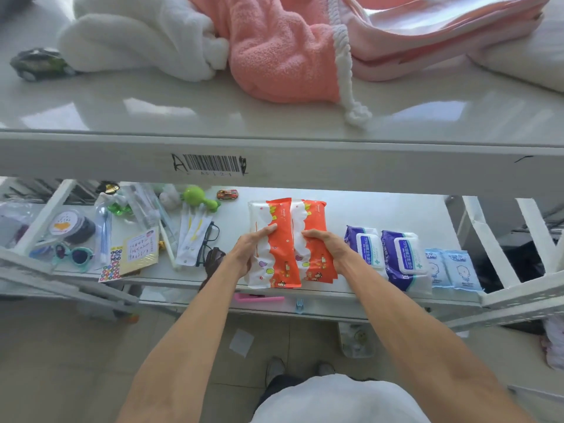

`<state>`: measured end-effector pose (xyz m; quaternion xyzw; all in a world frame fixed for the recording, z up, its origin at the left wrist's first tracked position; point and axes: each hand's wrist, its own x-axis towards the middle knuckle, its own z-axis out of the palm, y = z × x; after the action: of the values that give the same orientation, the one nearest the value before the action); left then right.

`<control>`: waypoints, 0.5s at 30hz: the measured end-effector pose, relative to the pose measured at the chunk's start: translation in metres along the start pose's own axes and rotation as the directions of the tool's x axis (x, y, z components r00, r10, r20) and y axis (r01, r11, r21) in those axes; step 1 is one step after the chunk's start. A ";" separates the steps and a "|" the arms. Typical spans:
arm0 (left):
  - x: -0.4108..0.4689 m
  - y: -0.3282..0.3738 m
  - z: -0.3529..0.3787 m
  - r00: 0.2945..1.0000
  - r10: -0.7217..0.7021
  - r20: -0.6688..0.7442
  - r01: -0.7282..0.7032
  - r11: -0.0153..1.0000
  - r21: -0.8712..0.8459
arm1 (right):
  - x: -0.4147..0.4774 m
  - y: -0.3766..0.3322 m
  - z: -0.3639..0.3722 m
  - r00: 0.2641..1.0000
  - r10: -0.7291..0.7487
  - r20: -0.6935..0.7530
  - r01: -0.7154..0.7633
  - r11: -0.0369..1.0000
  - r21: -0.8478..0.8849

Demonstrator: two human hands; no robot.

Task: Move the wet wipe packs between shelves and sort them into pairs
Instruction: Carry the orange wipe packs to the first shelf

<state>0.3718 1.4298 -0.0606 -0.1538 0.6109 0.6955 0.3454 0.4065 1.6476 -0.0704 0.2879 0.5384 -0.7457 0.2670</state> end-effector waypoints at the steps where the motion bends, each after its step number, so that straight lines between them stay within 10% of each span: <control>1: -0.009 0.000 0.000 1.000 0.014 -0.018 -0.015 1.000 -0.021 | -0.001 0.000 0.001 1.000 -0.001 0.021 0.001 1.000 -0.027; 15: -0.156 -0.086 -0.030 0.887 0.183 -0.425 -0.310 0.916 -0.253 | -0.048 0.017 0.086 0.875 0.159 0.458 0.045 0.913 -0.405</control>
<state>0.5348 1.3563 -0.0314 -0.2629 0.5637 0.7773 0.0946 0.4394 1.5650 -0.0251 0.0483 0.5881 -0.6578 0.4681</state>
